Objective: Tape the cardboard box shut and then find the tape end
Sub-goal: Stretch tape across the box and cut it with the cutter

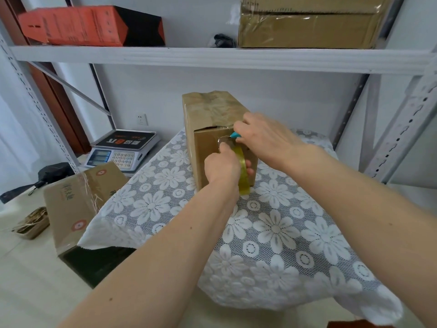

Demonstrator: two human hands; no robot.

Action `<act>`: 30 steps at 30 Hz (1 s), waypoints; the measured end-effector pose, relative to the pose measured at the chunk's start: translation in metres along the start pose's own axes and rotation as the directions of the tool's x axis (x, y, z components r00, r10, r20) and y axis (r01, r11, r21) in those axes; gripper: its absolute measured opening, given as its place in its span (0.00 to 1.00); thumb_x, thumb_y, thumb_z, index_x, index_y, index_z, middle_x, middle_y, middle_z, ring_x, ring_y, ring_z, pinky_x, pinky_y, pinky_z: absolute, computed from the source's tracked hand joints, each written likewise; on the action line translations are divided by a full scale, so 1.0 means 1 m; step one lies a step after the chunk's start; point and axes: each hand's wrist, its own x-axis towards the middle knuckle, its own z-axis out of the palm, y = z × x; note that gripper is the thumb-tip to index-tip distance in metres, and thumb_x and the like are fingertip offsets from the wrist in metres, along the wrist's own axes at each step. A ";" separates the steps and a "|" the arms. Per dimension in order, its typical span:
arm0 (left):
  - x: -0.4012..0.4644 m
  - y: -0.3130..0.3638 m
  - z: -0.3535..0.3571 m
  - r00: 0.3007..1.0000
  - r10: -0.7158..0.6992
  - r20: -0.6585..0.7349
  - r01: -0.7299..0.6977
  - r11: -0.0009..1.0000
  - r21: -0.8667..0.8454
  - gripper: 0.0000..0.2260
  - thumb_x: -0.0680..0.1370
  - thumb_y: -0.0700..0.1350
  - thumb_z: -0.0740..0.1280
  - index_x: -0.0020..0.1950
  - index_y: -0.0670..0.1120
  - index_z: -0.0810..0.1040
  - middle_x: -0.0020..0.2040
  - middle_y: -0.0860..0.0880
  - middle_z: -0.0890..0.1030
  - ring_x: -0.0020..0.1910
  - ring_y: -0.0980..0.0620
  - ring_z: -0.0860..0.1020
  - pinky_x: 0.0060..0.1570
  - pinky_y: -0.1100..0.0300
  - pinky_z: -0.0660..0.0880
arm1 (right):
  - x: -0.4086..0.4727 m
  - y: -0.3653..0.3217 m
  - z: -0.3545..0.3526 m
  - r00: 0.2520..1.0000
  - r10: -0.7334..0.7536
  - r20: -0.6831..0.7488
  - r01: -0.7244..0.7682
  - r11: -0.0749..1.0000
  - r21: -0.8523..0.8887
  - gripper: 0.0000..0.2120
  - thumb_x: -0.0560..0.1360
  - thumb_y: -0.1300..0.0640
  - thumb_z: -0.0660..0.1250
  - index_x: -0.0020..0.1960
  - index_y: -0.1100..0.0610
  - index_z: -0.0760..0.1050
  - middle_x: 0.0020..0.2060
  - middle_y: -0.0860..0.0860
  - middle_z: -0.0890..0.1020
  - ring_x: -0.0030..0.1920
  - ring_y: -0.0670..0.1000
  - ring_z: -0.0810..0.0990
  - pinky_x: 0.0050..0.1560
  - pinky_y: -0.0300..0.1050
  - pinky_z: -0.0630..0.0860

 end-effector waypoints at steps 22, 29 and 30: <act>0.005 -0.008 -0.006 0.997 -0.064 0.033 0.067 0.994 -0.083 0.19 0.81 0.52 0.60 0.40 0.39 0.79 0.20 0.49 0.76 0.17 0.51 0.74 0.24 0.63 0.74 | -0.016 0.022 0.000 0.989 0.143 0.030 -0.145 0.985 0.091 0.10 0.81 0.54 0.57 0.49 0.62 0.68 0.42 0.53 0.68 0.42 0.54 0.68 0.36 0.46 0.60; -0.001 -0.018 -0.002 0.980 -0.062 0.191 0.079 0.993 -0.082 0.17 0.81 0.53 0.61 0.52 0.39 0.79 0.34 0.44 0.85 0.33 0.47 0.84 0.49 0.43 0.81 | -0.007 0.012 -0.001 0.987 0.140 -0.082 -0.110 0.949 0.297 0.09 0.81 0.53 0.58 0.52 0.60 0.71 0.43 0.49 0.72 0.44 0.49 0.67 0.43 0.47 0.65; -0.001 -0.019 -0.003 0.976 -0.063 0.209 0.081 0.994 -0.080 0.17 0.81 0.52 0.61 0.54 0.39 0.78 0.35 0.44 0.86 0.34 0.46 0.84 0.50 0.41 0.80 | -0.009 0.012 0.001 0.984 0.151 -0.090 -0.114 0.939 0.326 0.09 0.81 0.53 0.59 0.52 0.59 0.72 0.42 0.49 0.73 0.43 0.50 0.68 0.42 0.45 0.63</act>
